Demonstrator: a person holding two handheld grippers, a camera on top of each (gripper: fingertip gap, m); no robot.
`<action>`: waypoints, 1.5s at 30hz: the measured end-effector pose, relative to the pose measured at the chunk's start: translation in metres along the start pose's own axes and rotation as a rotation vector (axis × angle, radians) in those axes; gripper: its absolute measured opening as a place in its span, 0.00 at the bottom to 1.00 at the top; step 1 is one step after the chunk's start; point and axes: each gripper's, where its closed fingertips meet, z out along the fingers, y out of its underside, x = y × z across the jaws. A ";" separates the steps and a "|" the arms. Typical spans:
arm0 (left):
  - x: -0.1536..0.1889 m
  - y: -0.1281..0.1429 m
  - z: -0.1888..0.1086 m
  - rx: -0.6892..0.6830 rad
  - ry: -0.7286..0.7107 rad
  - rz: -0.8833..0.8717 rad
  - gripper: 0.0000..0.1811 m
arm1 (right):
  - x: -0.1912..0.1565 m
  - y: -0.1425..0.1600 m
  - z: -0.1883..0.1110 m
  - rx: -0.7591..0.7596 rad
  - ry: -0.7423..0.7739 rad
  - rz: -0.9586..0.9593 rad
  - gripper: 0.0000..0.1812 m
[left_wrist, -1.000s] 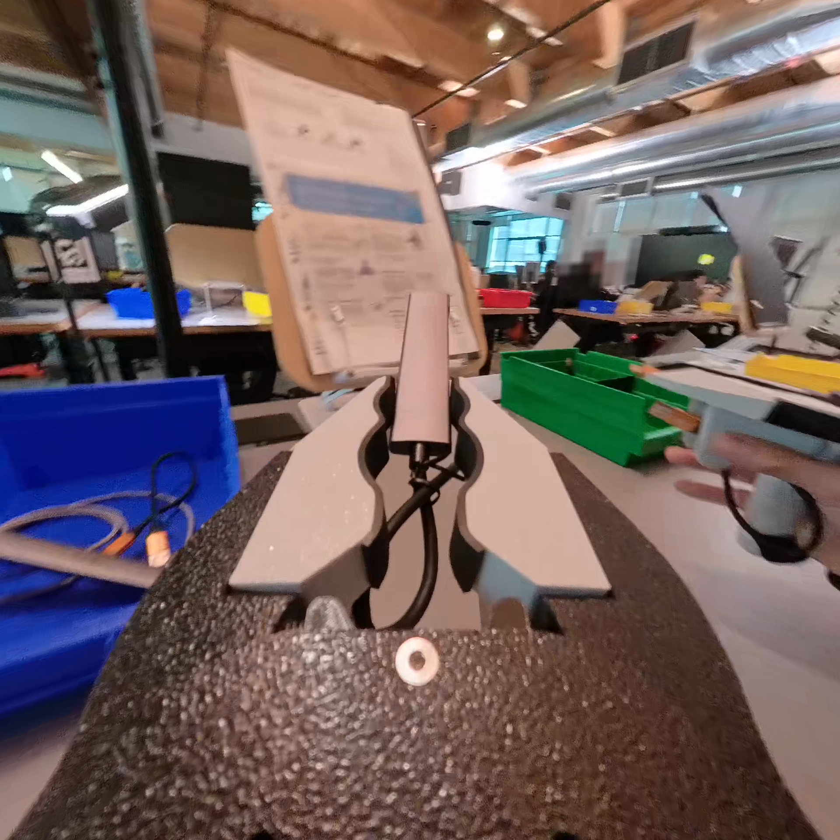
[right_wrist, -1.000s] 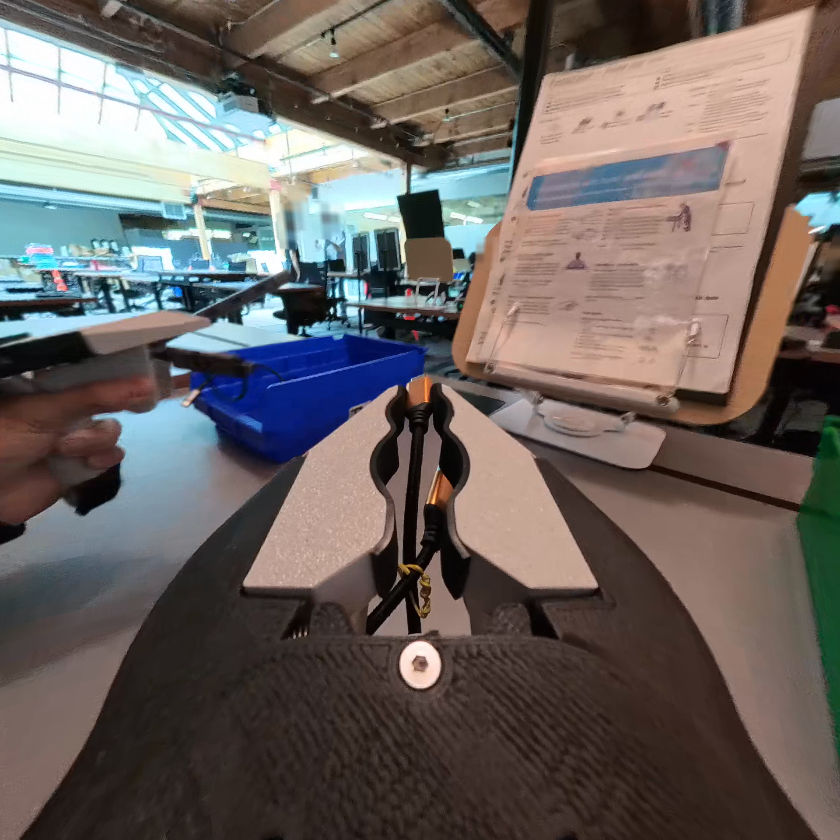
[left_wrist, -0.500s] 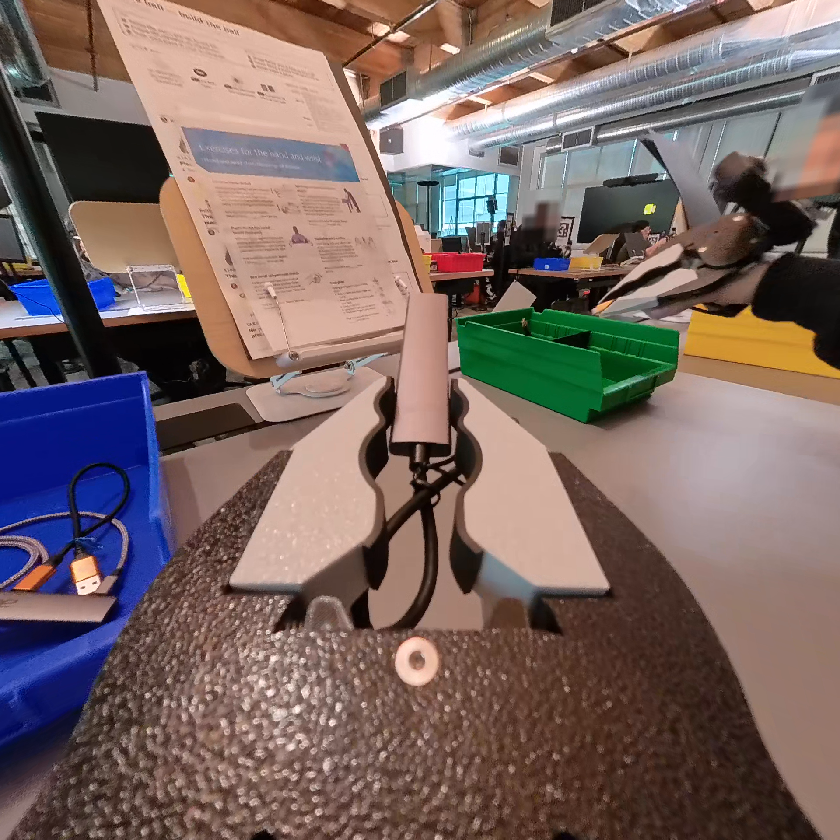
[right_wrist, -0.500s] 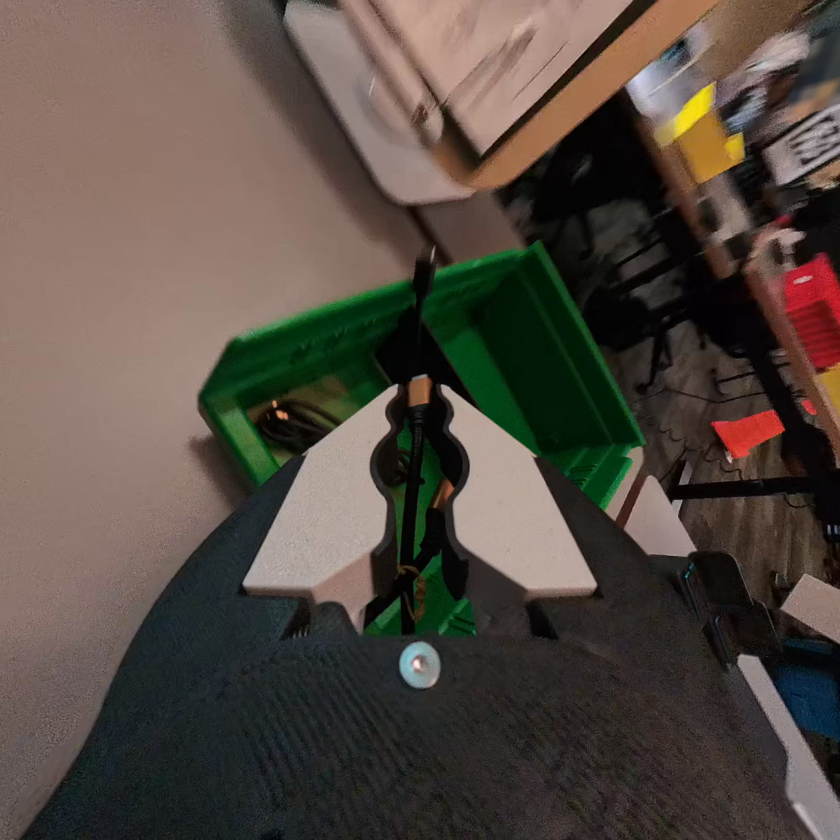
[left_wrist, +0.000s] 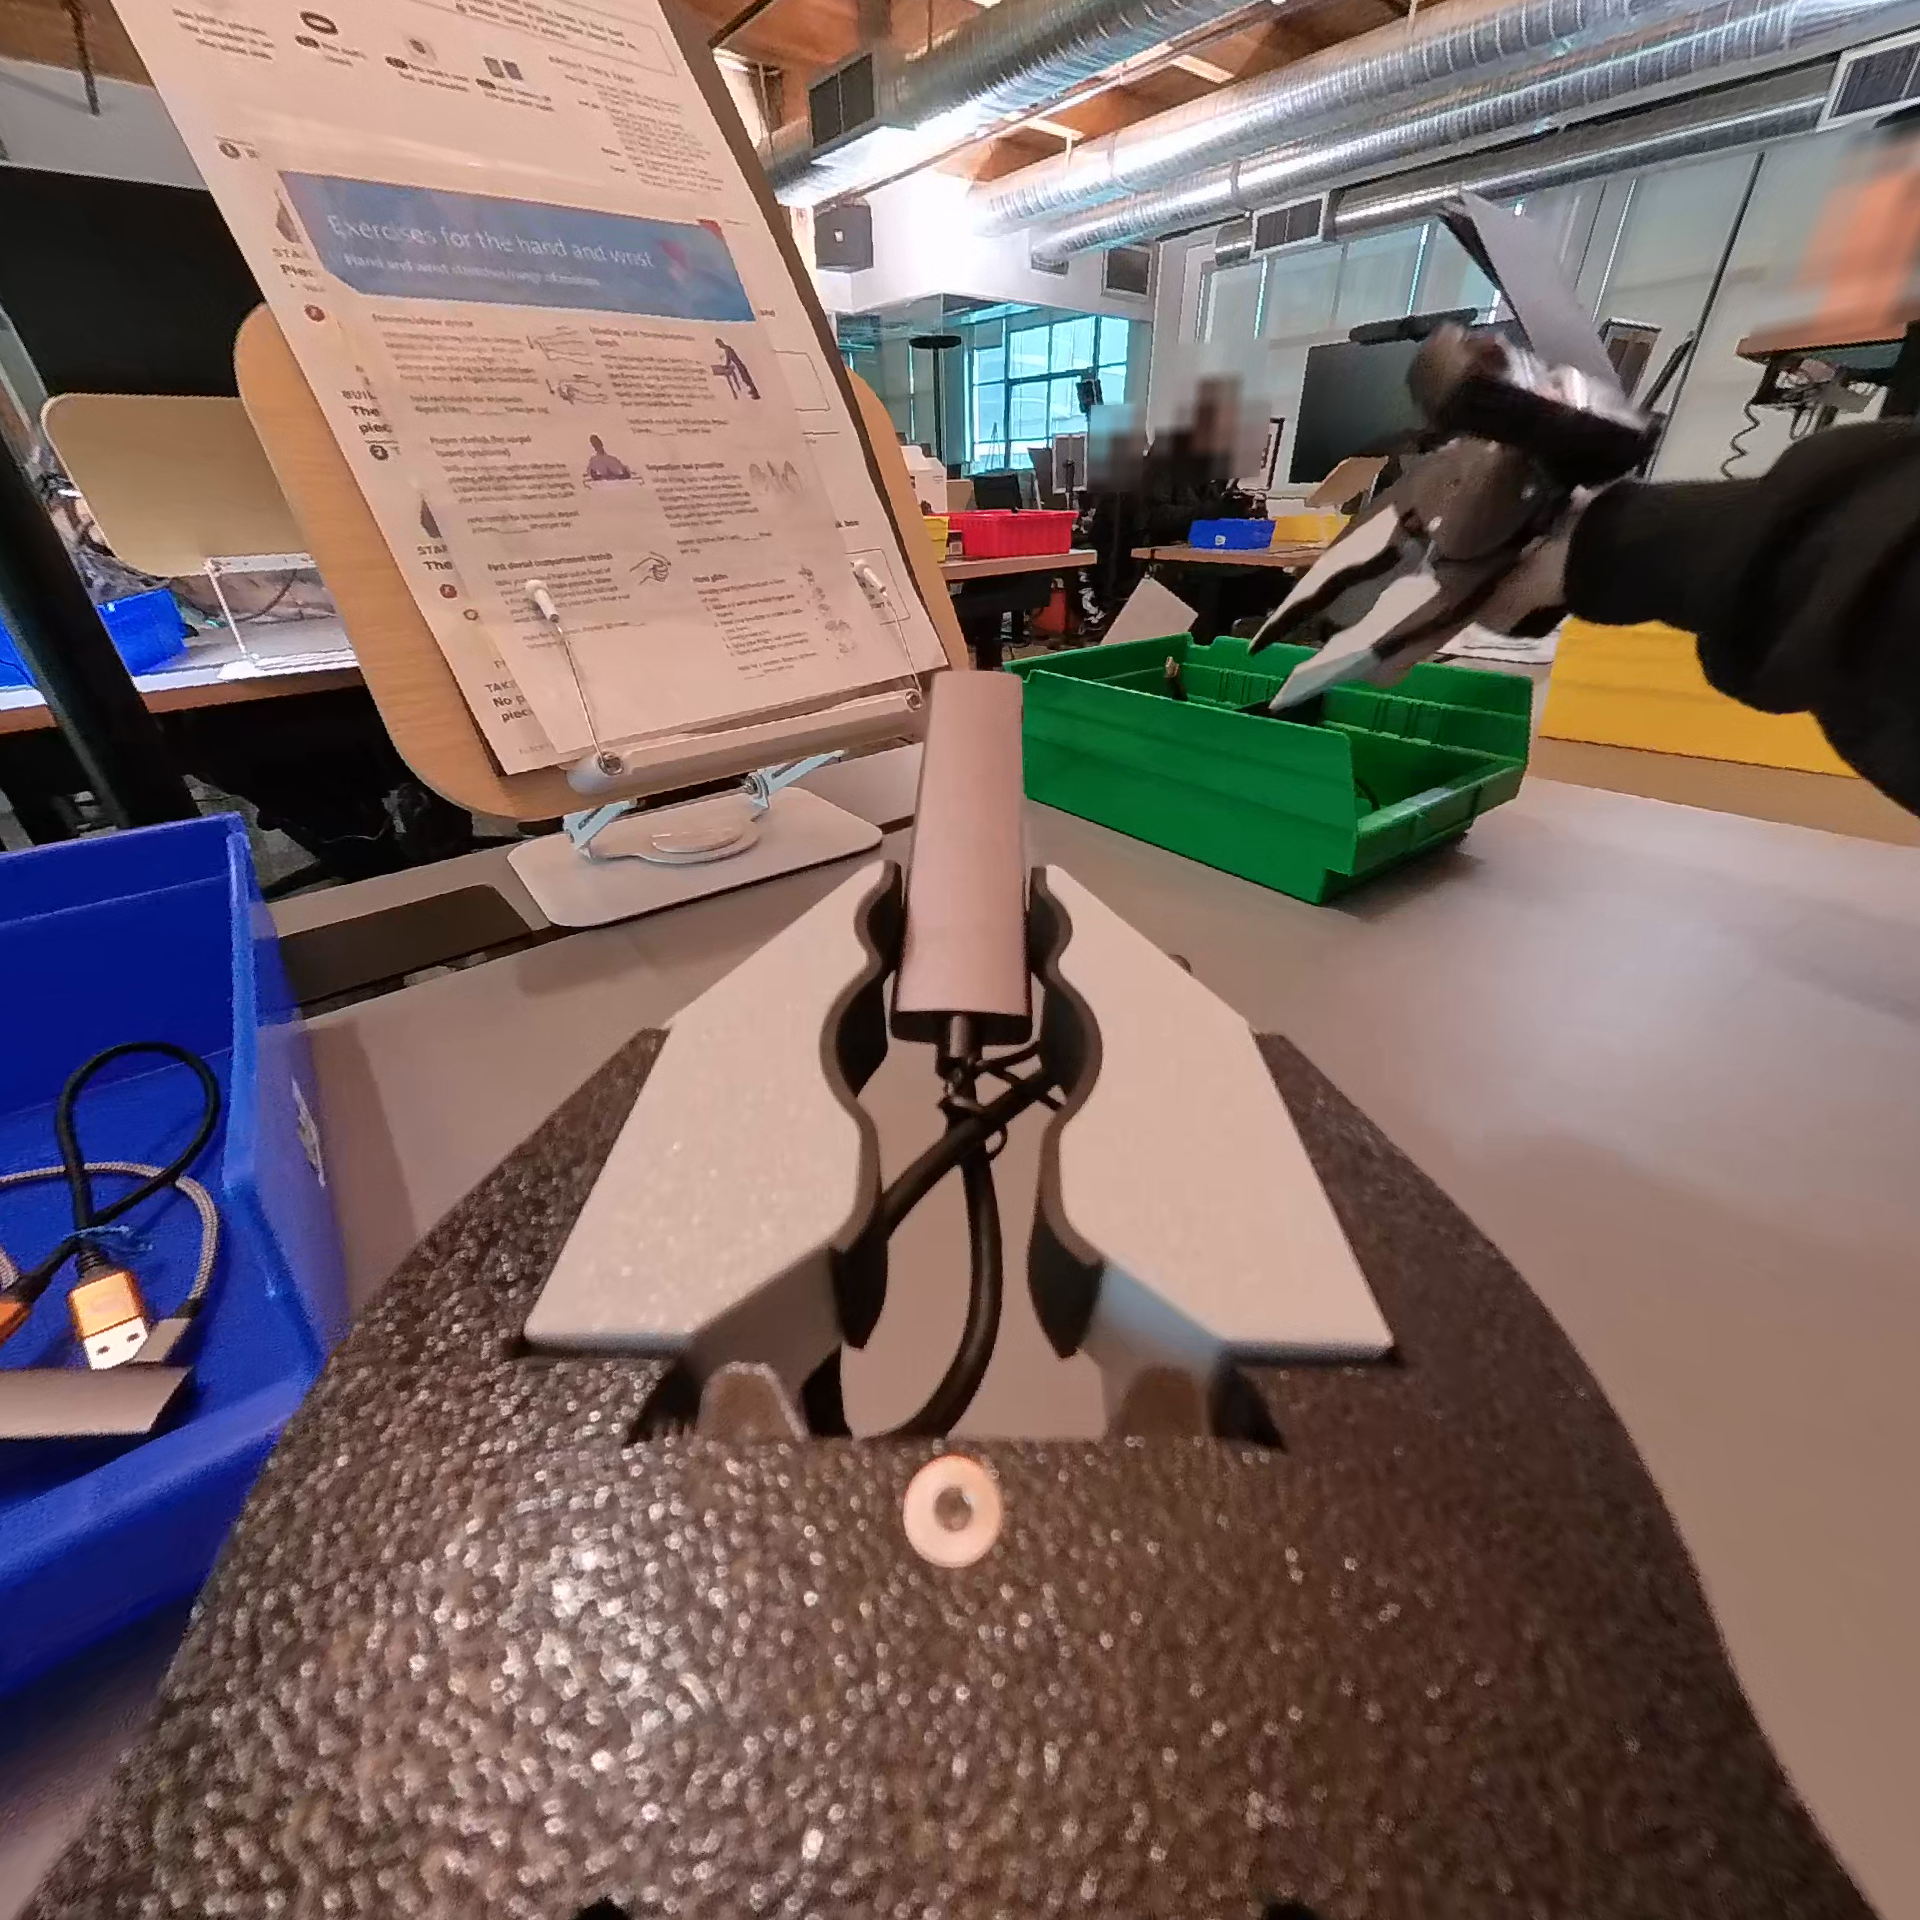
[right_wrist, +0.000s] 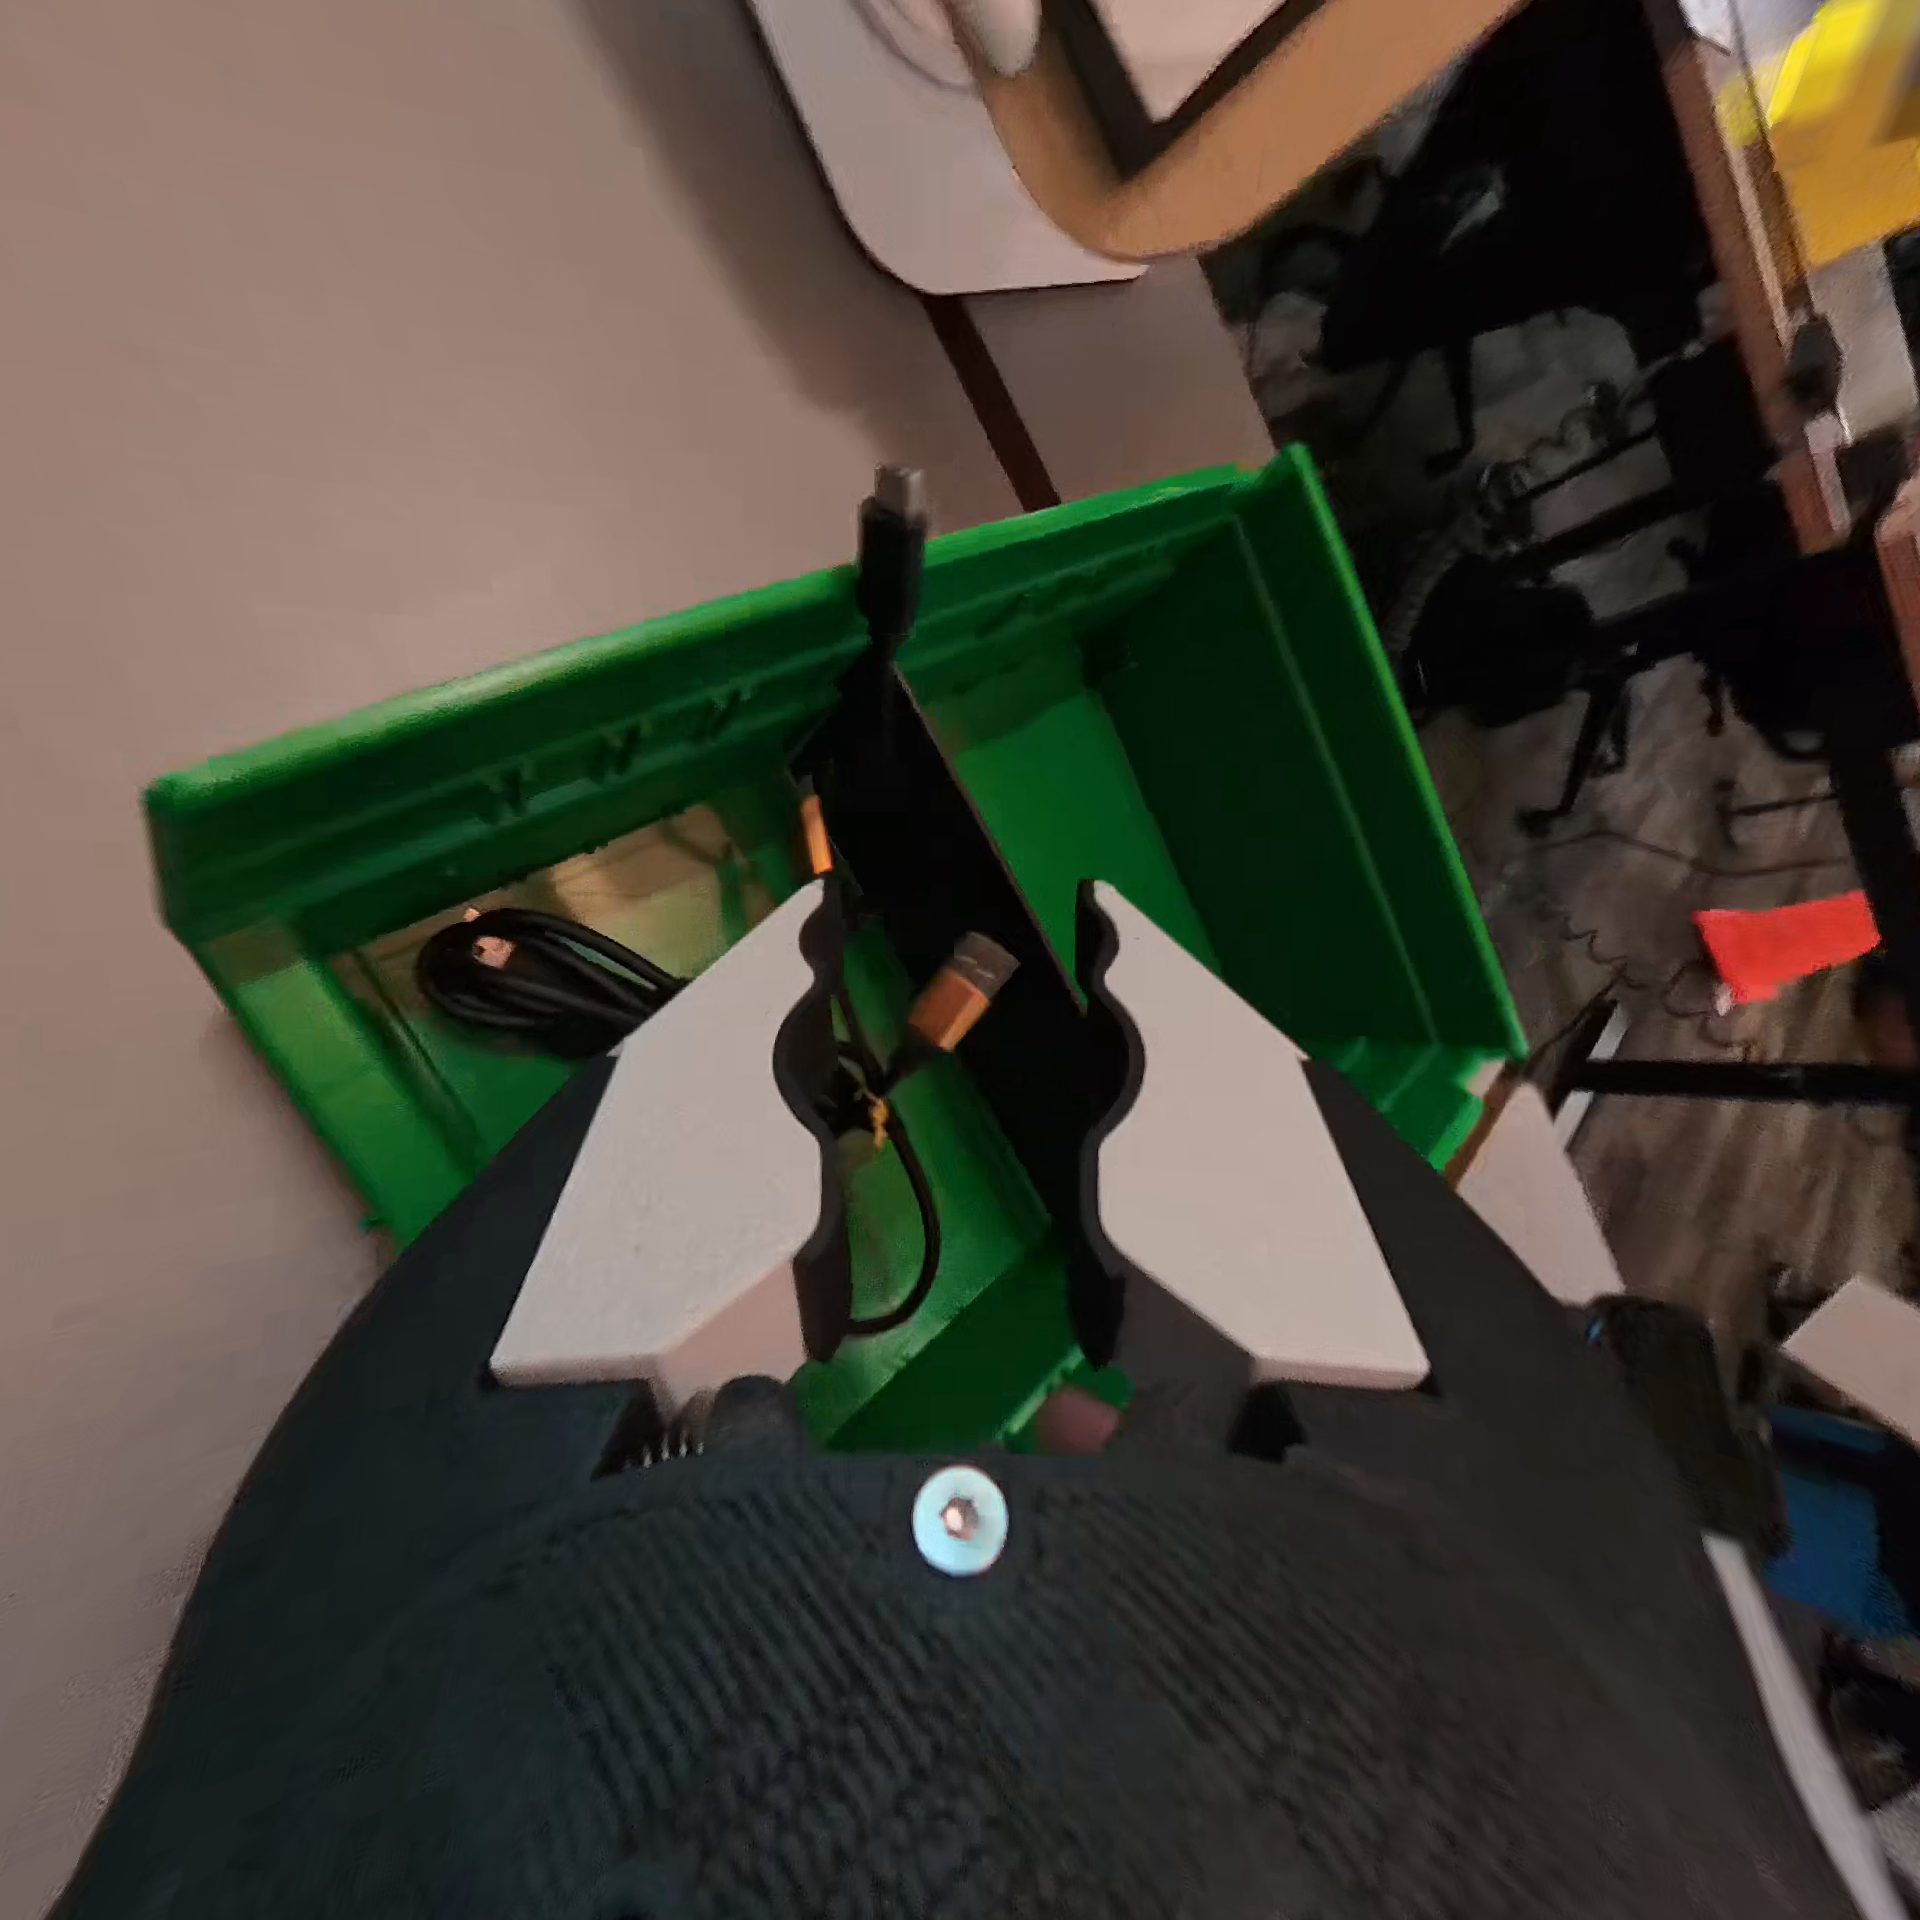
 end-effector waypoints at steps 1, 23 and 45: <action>0.001 0.001 0.001 -0.003 0.003 -0.001 0.12 | 0.002 -0.007 -0.012 0.031 0.009 0.065 0.29; 0.090 0.008 0.003 0.106 0.421 0.264 0.12 | -0.302 -0.251 -0.093 0.513 -1.432 0.864 0.10; 0.066 0.015 0.014 0.119 0.238 0.252 0.35 | 0.067 -0.085 -0.081 -0.003 0.158 0.430 0.05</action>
